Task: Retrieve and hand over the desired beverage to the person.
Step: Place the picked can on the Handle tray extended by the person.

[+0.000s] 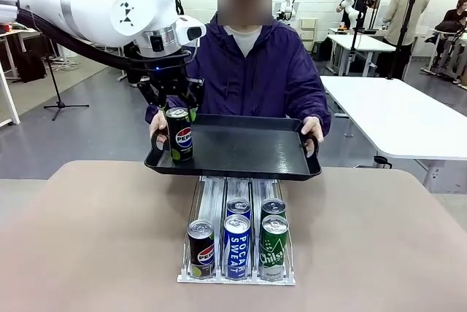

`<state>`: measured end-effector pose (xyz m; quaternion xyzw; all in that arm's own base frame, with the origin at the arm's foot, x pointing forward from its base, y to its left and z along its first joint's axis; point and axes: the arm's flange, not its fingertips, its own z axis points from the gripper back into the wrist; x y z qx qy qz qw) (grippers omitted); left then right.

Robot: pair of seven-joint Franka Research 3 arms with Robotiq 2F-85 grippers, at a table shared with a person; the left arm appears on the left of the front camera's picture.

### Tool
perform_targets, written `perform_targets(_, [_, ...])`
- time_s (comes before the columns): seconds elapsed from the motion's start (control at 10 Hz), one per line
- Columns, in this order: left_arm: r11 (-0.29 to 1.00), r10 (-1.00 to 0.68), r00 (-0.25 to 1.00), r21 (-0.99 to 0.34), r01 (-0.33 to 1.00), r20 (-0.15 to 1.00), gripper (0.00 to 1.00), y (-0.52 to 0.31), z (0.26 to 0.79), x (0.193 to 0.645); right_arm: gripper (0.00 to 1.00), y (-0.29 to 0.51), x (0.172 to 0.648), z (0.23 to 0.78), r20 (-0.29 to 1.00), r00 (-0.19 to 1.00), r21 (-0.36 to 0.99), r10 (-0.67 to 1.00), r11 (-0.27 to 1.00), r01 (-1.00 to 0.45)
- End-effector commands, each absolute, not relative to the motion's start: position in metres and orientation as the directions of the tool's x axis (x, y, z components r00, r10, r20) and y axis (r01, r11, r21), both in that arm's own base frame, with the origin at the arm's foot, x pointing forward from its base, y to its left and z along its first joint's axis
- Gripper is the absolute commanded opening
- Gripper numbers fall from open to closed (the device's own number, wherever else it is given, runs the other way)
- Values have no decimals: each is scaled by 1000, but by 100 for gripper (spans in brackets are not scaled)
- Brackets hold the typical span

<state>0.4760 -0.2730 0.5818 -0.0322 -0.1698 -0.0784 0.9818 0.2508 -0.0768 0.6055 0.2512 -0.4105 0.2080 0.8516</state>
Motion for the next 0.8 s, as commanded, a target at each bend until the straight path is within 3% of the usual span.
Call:
perform_targets(0.0, [987,-135,924,-29,155,357,58,-278,581,475,100,-77,252,604,806,574,270,147,771,-576])
perform_targets(0.4, [987,-134,927,-41,158,352,96,-279,582,475,100,-77,252,604,806,574,270,147,771,-576])
perform_targets(0.7, [986,-136,927,-46,162,350,100,-279,584,475,100,-77,252,604,806,574,270,147,771,-576])
